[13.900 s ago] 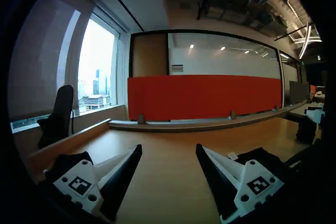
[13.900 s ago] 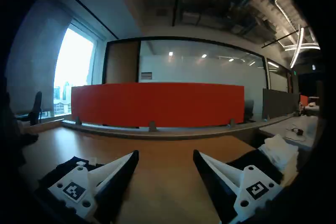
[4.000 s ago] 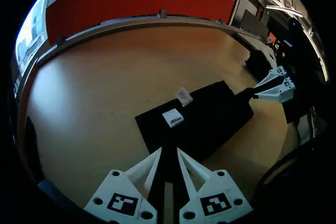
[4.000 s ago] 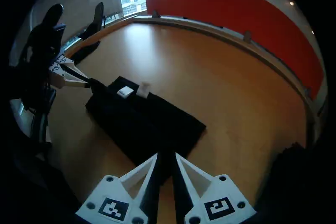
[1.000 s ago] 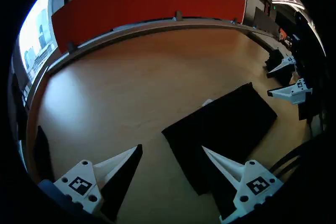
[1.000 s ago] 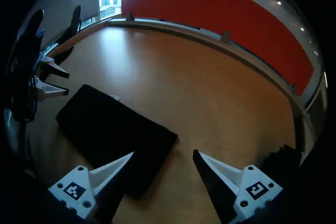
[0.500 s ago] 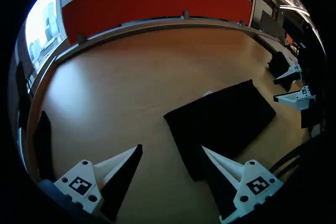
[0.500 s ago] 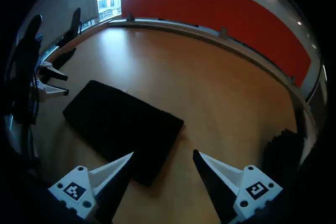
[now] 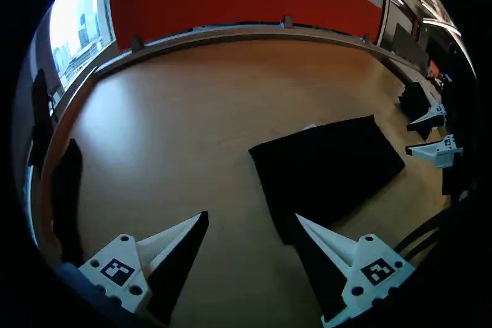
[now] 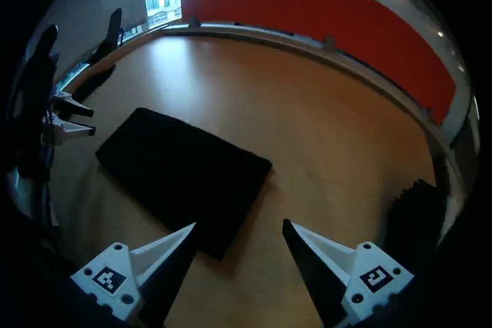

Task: Fold towel

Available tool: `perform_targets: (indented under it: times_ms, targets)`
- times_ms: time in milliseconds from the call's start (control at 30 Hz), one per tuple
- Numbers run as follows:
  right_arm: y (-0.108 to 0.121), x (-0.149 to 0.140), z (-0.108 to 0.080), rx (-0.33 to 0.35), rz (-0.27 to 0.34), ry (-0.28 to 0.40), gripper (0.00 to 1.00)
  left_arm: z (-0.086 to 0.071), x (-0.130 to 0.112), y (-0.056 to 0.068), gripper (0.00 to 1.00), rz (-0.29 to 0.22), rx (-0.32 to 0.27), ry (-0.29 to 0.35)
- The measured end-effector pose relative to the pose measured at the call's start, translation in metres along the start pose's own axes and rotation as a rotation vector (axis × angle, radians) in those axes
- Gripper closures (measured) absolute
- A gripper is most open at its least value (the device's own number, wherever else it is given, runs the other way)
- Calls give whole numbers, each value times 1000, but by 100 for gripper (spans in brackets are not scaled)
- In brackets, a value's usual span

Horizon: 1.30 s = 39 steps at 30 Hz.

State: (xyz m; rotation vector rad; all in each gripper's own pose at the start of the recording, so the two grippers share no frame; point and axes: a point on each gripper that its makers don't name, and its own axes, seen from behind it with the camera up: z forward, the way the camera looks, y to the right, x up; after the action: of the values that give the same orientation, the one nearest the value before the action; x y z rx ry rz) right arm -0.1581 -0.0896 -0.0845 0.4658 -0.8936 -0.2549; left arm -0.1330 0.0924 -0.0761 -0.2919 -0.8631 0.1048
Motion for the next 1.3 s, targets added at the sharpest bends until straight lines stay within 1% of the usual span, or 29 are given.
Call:
perform_targets:
  times_ms: [400, 600, 800, 900, 1133, 1233, 1300]
  targets:
    - [-7, -1, 8, 55, -69, -18, 1, -30, -15, -16, 6, -89, 59, 14]
    - [-8, -2, 11, 74, -93, -26, 1, -40, -22, -23, 6, -115, 85, 15]
    - [-11, -11, 13, 98, -117, -43, 3, -50, -27, -24, 6, -146, 95, 14]
    - [-13, -19, 13, 115, -128, -62, 8, -53, -30, -24, 6, -159, 96, 13]
    - [-22, -40, 13, 165, -163, -109, 29, -58, -34, -26, 6, -171, 102, 11]
    - [-23, -45, 13, 179, -173, -125, 35, -59, -34, -27, 6, -175, 103, 12]
    - [-24, -47, 13, 189, -176, -132, 36, -59, -34, -27, 6, -177, 104, 12]
